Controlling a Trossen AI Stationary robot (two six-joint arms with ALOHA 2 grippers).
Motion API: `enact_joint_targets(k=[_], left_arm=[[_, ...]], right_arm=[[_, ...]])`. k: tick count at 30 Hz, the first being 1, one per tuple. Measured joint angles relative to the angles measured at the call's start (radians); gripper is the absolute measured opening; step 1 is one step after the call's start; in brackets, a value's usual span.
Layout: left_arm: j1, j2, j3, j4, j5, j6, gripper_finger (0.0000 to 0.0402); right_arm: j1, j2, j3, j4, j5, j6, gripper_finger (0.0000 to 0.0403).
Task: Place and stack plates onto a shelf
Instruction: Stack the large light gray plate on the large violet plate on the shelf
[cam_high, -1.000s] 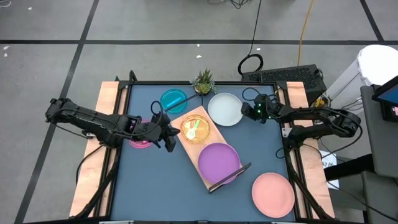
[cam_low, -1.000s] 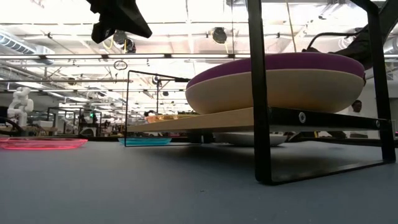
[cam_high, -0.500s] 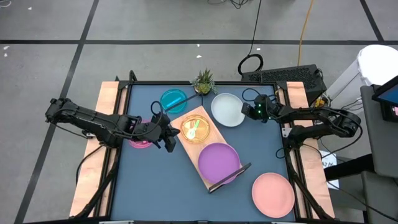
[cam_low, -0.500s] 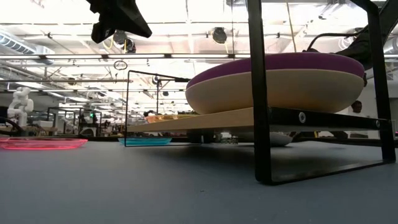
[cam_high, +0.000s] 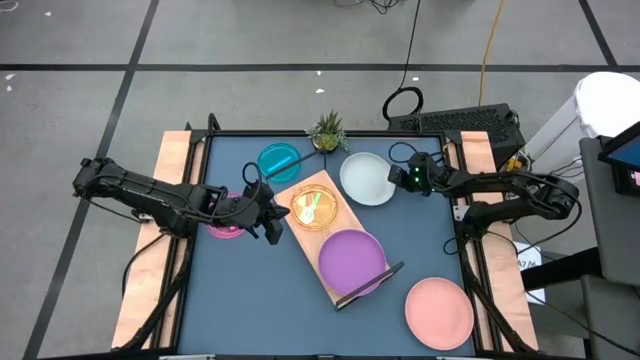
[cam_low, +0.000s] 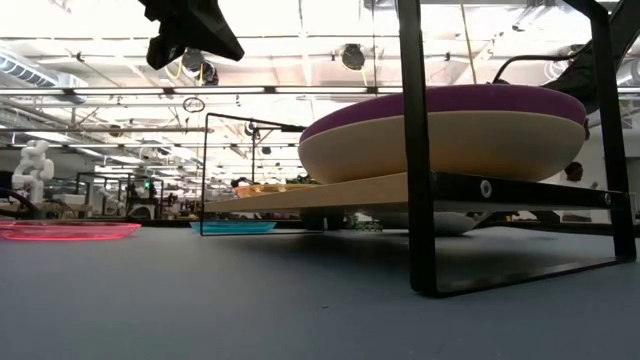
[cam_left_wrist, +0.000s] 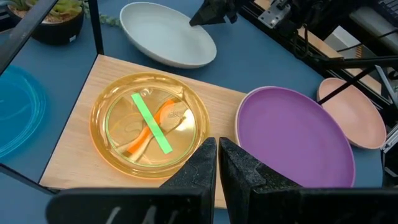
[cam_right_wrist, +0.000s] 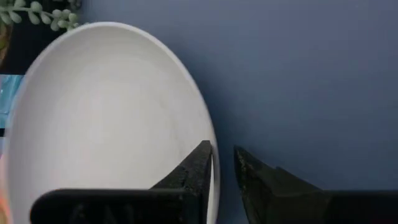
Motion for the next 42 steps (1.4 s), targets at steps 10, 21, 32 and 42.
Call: enact_joint_targets(k=[10,21,32,42], left_arm=[[0.0,0.0,0.0,0.0,0.0,-0.004,0.0023],[0.0,0.0,0.0,-0.029,-0.004,-0.004,0.0023],[0.0,0.0,0.0,-0.076,-0.008,-0.004,0.0023],[0.0,0.0,0.0,-0.076,-0.025,0.002,0.0023]], right_arm=[[0.0,0.05,0.002,0.042,-0.05,-0.015,0.0011],[0.0,-0.012,0.0,0.114,-0.128,-0.009,0.0002],[0.036,-0.289,0.0,0.023,-0.159,0.109,0.0001],[0.118,-0.531,0.0,-0.04,-0.155,0.228,0.0001]])
